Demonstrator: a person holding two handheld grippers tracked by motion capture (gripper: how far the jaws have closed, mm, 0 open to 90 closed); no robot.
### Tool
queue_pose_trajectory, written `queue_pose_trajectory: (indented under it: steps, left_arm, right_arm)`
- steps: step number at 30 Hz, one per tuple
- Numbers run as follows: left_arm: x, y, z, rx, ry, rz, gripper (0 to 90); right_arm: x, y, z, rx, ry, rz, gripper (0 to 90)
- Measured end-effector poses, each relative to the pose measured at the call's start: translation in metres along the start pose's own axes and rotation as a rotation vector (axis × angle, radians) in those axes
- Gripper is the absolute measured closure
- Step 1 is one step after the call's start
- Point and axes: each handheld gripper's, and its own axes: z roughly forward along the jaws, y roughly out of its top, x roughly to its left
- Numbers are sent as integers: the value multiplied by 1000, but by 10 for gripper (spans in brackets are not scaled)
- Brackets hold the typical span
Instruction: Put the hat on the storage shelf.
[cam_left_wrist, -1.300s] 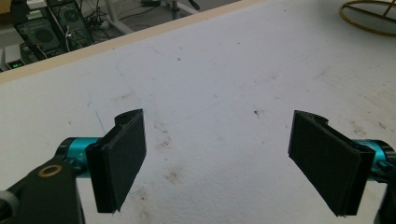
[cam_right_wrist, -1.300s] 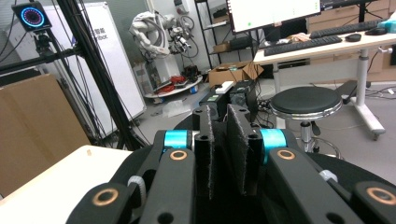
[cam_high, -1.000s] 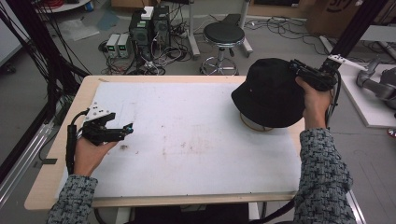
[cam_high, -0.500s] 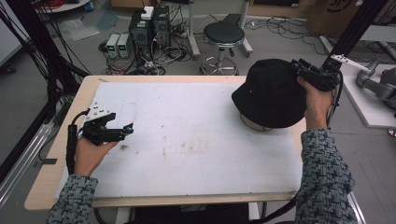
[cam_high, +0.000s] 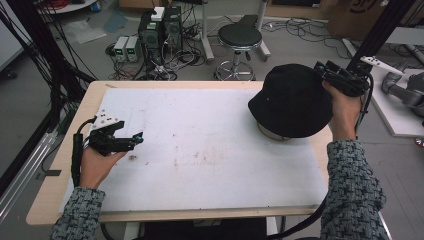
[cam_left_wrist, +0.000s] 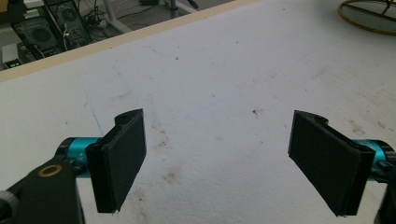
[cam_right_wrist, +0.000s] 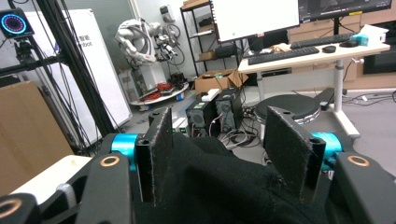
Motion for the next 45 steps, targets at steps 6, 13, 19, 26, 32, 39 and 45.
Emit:
queue_pose_trajectory:
  steps: [6, 13, 19, 26, 32, 39, 45]
  left_arm:
    - [0, 0, 1, -3, 3, -4, 194]
    - [-1, 0, 0, -1, -1, 0, 194]
    - [-1, 1, 1, -5, -3, 0, 194]
    - [-2, 1, 1, -5, -1, 1, 194]
    - [-2, 1, 1, -8, -2, 2, 193]
    - [-3, 2, 1, -7, -7, 4, 194]
    - [-2, 1, 2, -9, -7, -2, 193]
  right_arm:
    - [6, 5, -2, 18, 5, -16, 334]
    - [19, 11, -3, 26, 31, -63, 306]
    - [34, 14, -4, 45, 59, -99, 254]
    - [53, 15, -9, 52, 107, -138, 226]
    - [76, 9, -10, 70, 172, -180, 217]
    - [96, -4, -8, 91, 218, -201, 193]
    - [110, -18, -7, 117, 254, -214, 174]
